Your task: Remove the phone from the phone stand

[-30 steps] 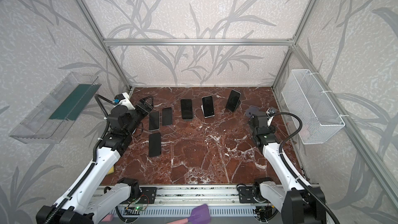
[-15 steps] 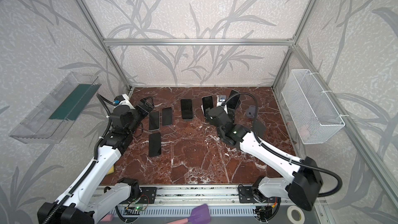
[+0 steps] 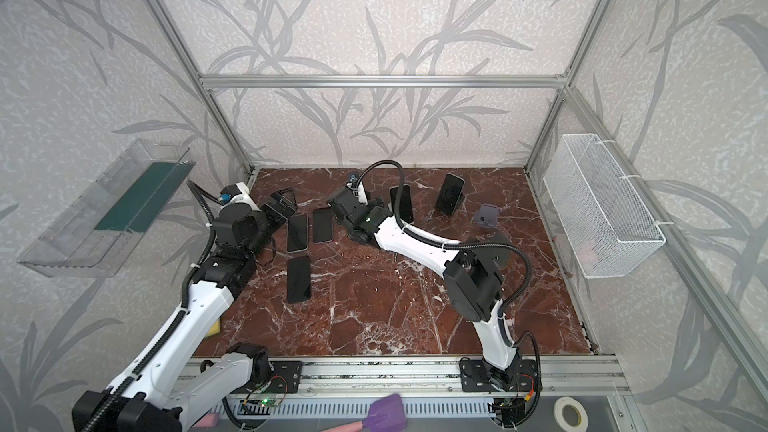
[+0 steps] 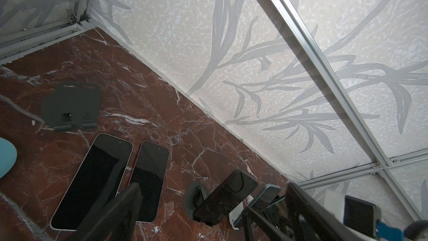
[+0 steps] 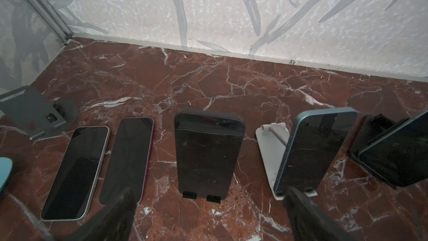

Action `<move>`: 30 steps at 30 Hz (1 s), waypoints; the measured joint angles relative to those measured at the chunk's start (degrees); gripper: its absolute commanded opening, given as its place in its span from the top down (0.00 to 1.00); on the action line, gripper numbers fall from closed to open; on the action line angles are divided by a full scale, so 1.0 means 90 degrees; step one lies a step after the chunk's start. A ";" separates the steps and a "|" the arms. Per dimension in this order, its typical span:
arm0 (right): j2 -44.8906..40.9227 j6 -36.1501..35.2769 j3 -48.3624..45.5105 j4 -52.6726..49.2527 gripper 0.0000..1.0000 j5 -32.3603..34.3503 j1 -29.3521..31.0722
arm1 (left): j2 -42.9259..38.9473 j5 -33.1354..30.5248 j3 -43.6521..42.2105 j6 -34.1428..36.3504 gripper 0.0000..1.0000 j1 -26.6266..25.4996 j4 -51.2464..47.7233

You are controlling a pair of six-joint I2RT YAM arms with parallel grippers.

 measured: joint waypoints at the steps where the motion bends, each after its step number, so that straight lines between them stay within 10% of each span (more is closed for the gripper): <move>1: 0.0204 0.0036 0.0308 -0.0136 0.01 0.0019 0.0000 | -0.0002 0.0005 0.0000 -0.0002 0.03 0.0000 0.0000; 13: 0.1491 0.0670 0.2409 -0.1389 0.01 0.0437 -0.0066 | -0.0102 0.0100 0.0000 -0.0007 0.04 0.0015 0.0044; 30: 0.1824 0.0753 0.2628 -0.1457 0.01 -0.0012 -0.0508 | -0.0097 0.0177 0.0000 -0.0027 0.05 0.0051 0.0112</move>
